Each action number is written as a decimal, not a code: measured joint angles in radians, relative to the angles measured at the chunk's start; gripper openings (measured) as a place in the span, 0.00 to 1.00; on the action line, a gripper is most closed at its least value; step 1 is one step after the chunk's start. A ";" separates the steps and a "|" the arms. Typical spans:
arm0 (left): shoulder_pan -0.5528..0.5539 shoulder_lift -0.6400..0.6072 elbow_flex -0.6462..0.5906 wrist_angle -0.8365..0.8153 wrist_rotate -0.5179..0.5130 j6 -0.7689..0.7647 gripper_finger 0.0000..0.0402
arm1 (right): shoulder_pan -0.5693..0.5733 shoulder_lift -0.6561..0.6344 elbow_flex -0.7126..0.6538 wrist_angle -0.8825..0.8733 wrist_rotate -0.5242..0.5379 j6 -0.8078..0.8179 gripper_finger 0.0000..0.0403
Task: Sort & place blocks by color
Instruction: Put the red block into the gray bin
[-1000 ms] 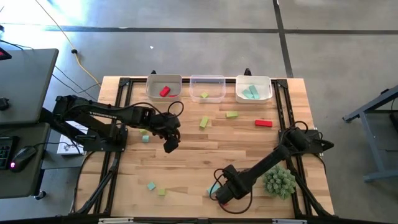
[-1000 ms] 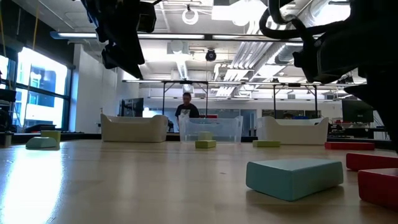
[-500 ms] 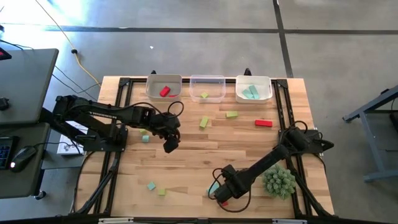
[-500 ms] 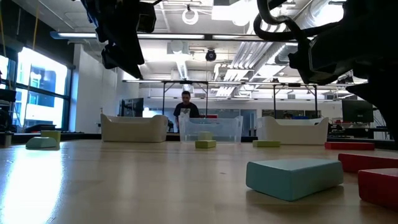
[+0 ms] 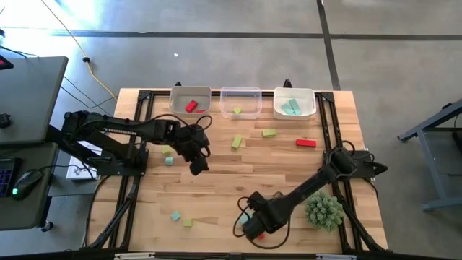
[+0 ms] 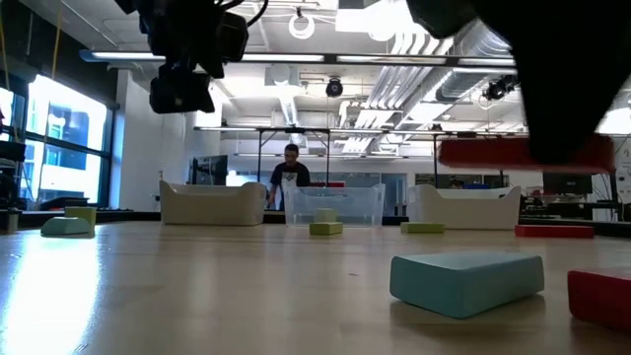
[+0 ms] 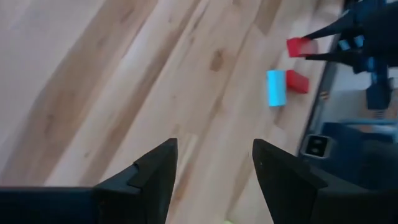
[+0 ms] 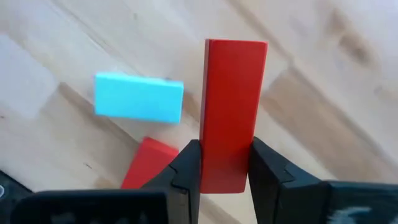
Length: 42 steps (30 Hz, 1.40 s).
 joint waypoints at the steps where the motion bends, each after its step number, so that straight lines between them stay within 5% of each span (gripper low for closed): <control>1: 0.009 0.000 0.000 0.011 0.019 -0.007 0.49 | -0.008 0.000 0.016 -0.020 0.012 -0.026 0.18; 13: 0.176 0.000 0.000 0.175 0.190 -0.077 0.49 | -0.170 -0.003 0.160 -0.198 0.133 -0.380 0.18; 25: 0.396 0.000 0.000 0.206 0.237 0.004 0.49 | -0.401 -0.004 0.279 -0.198 0.197 -0.804 0.18; 42: 0.607 0.000 0.000 0.362 0.237 -0.013 0.49 | -0.644 -0.005 0.332 0.044 0.224 -1.248 0.18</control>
